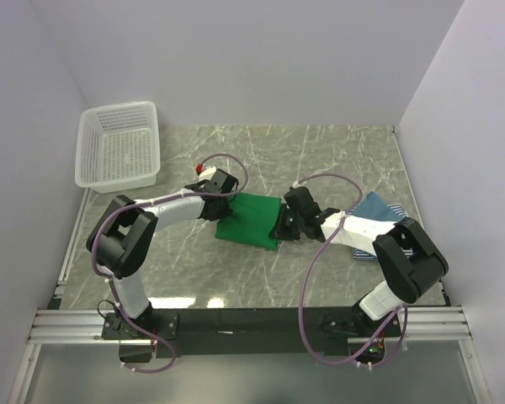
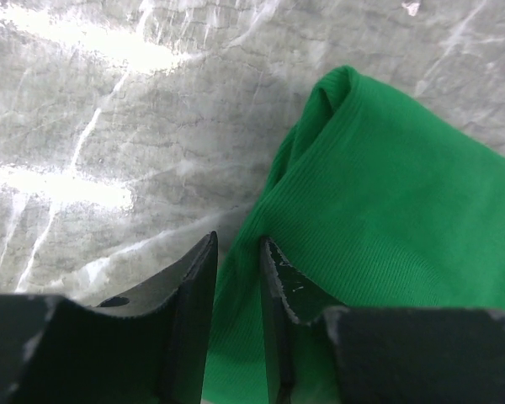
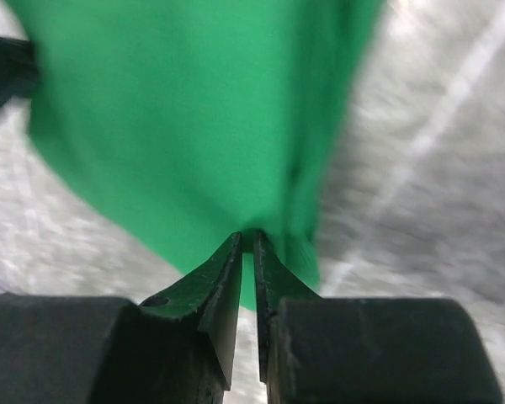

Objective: Fold and stack the tank tops

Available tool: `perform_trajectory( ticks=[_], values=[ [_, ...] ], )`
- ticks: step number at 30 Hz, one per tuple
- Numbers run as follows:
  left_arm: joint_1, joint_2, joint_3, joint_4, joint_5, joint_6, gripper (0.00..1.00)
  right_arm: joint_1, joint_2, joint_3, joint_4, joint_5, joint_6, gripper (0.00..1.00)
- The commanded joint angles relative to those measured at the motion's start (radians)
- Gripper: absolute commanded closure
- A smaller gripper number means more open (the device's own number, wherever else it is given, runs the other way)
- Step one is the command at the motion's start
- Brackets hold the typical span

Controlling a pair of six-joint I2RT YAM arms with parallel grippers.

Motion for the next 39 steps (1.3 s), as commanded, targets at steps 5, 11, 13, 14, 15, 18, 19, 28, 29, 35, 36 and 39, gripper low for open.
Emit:
perform_trajectory(
  ticks=[5,11,13,14,15,18,19,28,29,35,36,39],
  values=[
    [-0.010,0.030,-0.031,0.004,-0.017,-0.014,0.68,-0.043,-0.029,-0.113,0.061,-0.001,0.010,0.83],
    [-0.013,0.002,-0.036,-0.008,-0.012,0.005,0.65,-0.051,-0.131,-0.112,0.012,0.034,-0.010,0.57],
    [-0.014,-0.025,-0.028,-0.010,-0.014,0.012,0.63,-0.071,-0.193,-0.128,0.008,0.040,-0.022,0.41],
    [-0.014,-0.033,-0.025,-0.012,-0.008,0.019,0.62,-0.083,-0.210,-0.138,0.016,0.034,-0.027,0.37],
    [-0.014,-0.037,-0.014,-0.016,-0.011,0.024,0.62,-0.101,-0.224,-0.156,0.039,0.023,-0.042,0.34],
    [-0.013,-0.025,0.013,-0.033,-0.003,0.038,0.62,-0.123,-0.221,-0.151,0.058,-0.017,-0.078,0.27],
    [-0.014,-0.010,0.018,-0.035,0.000,0.038,0.63,-0.129,-0.202,-0.151,0.067,-0.023,-0.079,0.25],
    [-0.014,0.018,0.016,-0.022,0.031,0.052,0.64,-0.135,-0.156,-0.291,0.258,-0.164,0.121,0.24],
    [-0.014,0.019,0.016,-0.022,0.031,0.055,0.64,-0.131,-0.176,-0.350,0.274,-0.164,0.147,0.24],
    [-0.014,0.033,0.013,-0.015,0.032,0.052,0.64,-0.080,-0.302,-0.522,0.464,-0.141,0.365,0.22],
    [-0.014,0.035,0.013,-0.015,0.034,0.050,0.64,-0.074,-0.306,-0.526,0.473,-0.133,0.378,0.21],
    [-0.014,0.044,0.022,-0.021,0.032,0.048,0.64,-0.068,-0.281,-0.550,0.551,-0.142,0.441,0.21]
  ],
)
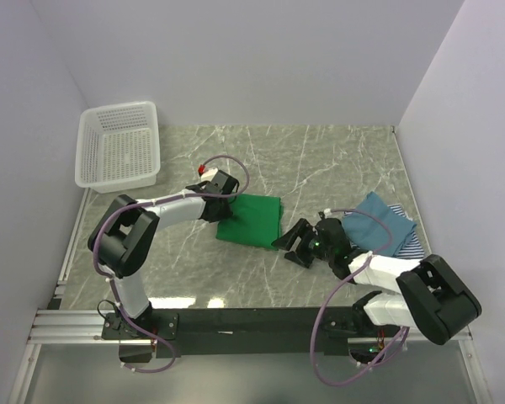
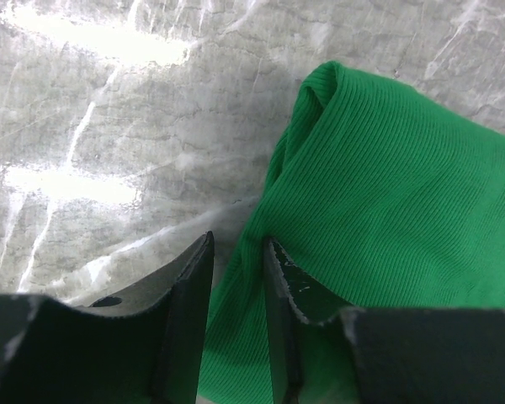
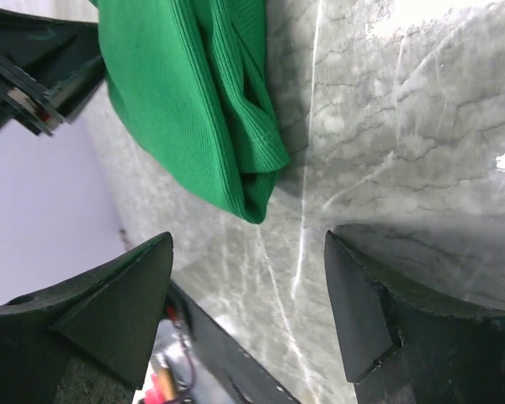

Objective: Fold and stack the tank tops

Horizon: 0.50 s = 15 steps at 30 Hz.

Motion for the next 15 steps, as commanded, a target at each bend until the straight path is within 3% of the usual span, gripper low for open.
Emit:
perform_trajectory(
  ticks=[1,15],
  values=[
    [-0.008,0.033,0.029,-0.017,0.022,0.018,0.65,0.017,0.032,-0.036,0.104,0.016,0.120,0.20],
    [-0.002,0.039,0.045,-0.033,0.011,0.028,0.65,0.044,0.384,-0.077,0.460,0.035,0.291,0.21]
  ],
)
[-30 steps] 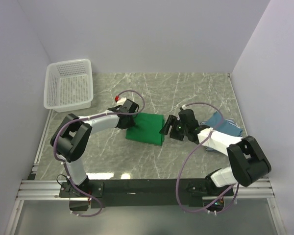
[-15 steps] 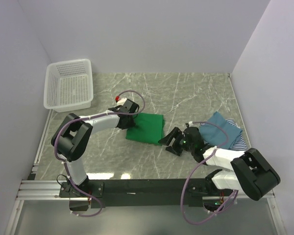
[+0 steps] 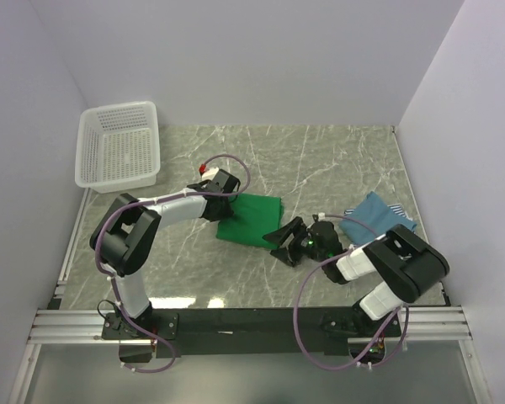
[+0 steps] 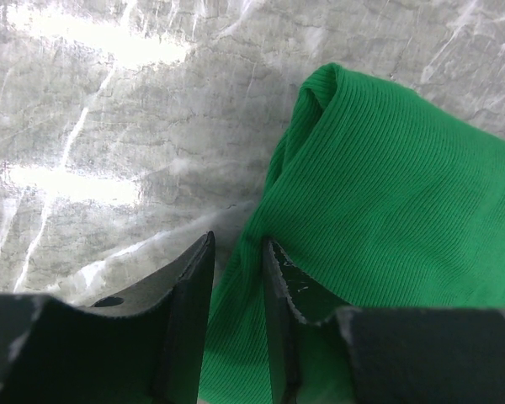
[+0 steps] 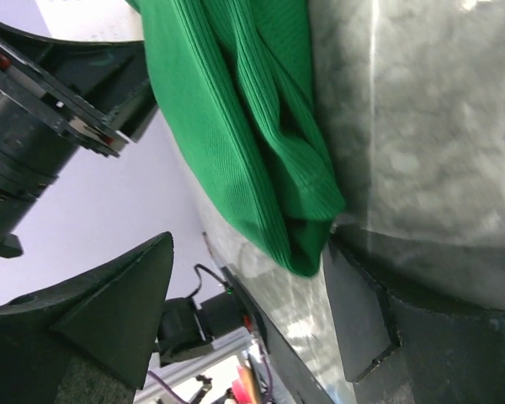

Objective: Fold and stack the tank tops

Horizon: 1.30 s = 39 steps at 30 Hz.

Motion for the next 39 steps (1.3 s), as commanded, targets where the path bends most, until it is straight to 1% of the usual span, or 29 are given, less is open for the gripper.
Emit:
perform_trajectory(
  ticks=[1,5,9,11,19,23,27,29,31,32,33,35,36,37,38,39],
  values=[
    [0.000,0.024,0.023,-0.024,0.012,0.034,0.65,-0.003,0.105,-0.034,-0.003,0.059,0.003,0.21],
    [0.011,0.027,0.026,-0.030,0.017,0.044,0.66,-0.029,0.174,-0.025,0.021,0.070,-0.023,0.23],
    [0.023,0.025,0.028,-0.032,0.025,0.060,0.66,-0.076,0.205,0.003,-0.040,0.104,-0.099,0.23],
    [0.026,0.031,0.034,-0.036,0.026,0.073,0.66,-0.093,0.211,0.014,-0.045,0.118,-0.131,0.23],
    [0.041,0.054,0.051,-0.050,0.040,0.113,0.67,-0.098,0.182,0.073,-0.172,0.199,-0.239,0.26],
    [0.044,0.059,0.051,-0.048,0.045,0.120,0.67,-0.100,0.153,0.096,-0.252,0.225,-0.268,0.30],
    [0.046,0.053,0.054,-0.047,0.055,0.120,0.67,-0.100,0.121,0.127,-0.336,0.251,-0.283,0.39],
    [0.046,0.051,0.055,-0.047,0.064,0.120,0.67,-0.098,0.113,0.153,-0.396,0.274,-0.305,0.42],
    [0.046,0.048,0.057,-0.044,0.074,0.123,0.67,-0.098,0.102,0.175,-0.425,0.279,-0.317,0.53],
    [0.046,0.047,0.057,-0.042,0.083,0.124,0.67,-0.098,0.095,0.182,-0.463,0.294,-0.331,0.63],
    [0.046,0.039,0.055,-0.036,0.089,0.126,0.66,-0.098,0.089,0.187,-0.480,0.299,-0.337,0.86],
    [0.046,0.024,0.051,-0.030,0.109,0.130,0.64,-0.098,0.061,0.195,-0.520,0.309,-0.358,0.92],
    [0.046,0.004,0.051,-0.024,0.115,0.133,0.62,-0.093,0.047,0.195,-0.533,0.314,-0.363,0.99],
    [0.046,-0.010,0.049,-0.024,0.118,0.135,0.60,-0.081,0.030,0.190,-0.545,0.313,-0.366,1.00],
    [0.045,-0.022,0.052,-0.027,0.117,0.133,0.59,-0.075,-0.002,0.188,-0.569,0.344,-0.368,1.00],
    [0.043,-0.053,0.052,-0.033,0.114,0.132,0.56,-0.061,-0.017,0.185,-0.580,0.354,-0.365,1.00]
  ],
)
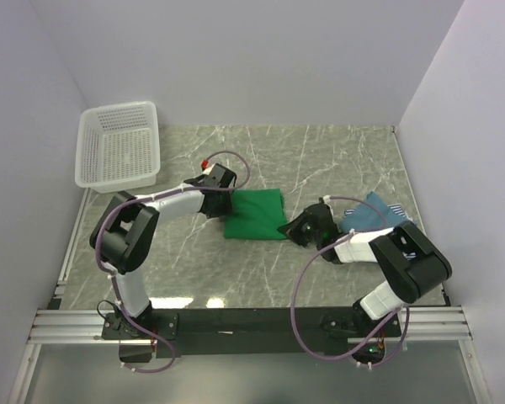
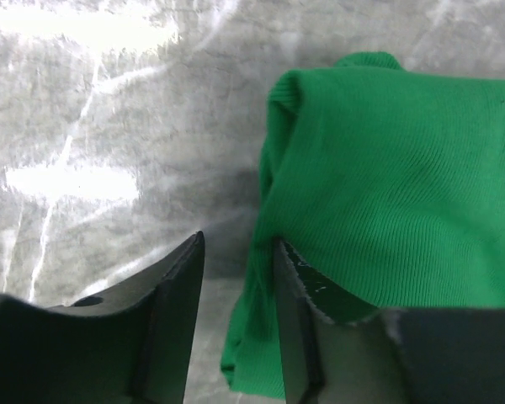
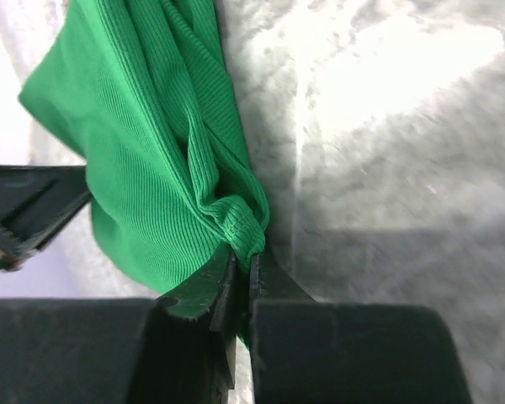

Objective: Fold and stack the tank tops

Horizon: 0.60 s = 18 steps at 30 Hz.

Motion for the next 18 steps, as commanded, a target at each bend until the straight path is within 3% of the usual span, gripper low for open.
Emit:
perform_trajectory(
  ticks=[1,7,8,12,18],
  values=[
    [-0.001,-0.090,0.011,-0.021,0.016,0.020,0.55,0.043,-0.054,-0.025,-0.247,0.135,-0.061,1.00],
    [-0.066,-0.196,0.030,-0.054,-0.011,-0.006,0.52,0.175,-0.131,-0.025,-0.305,0.184,0.005,0.97],
    [-0.080,-0.201,0.029,-0.047,0.001,-0.008,0.53,0.209,-0.146,-0.027,-0.310,0.190,0.003,0.80],
    [-0.109,-0.184,0.007,-0.004,0.076,-0.006,0.53,0.224,-0.195,-0.037,-0.362,0.228,-0.020,0.41],
    [-0.143,-0.092,0.021,0.000,0.078,0.007,0.55,0.189,-0.336,-0.037,-0.488,0.296,-0.092,0.33]
  ],
)
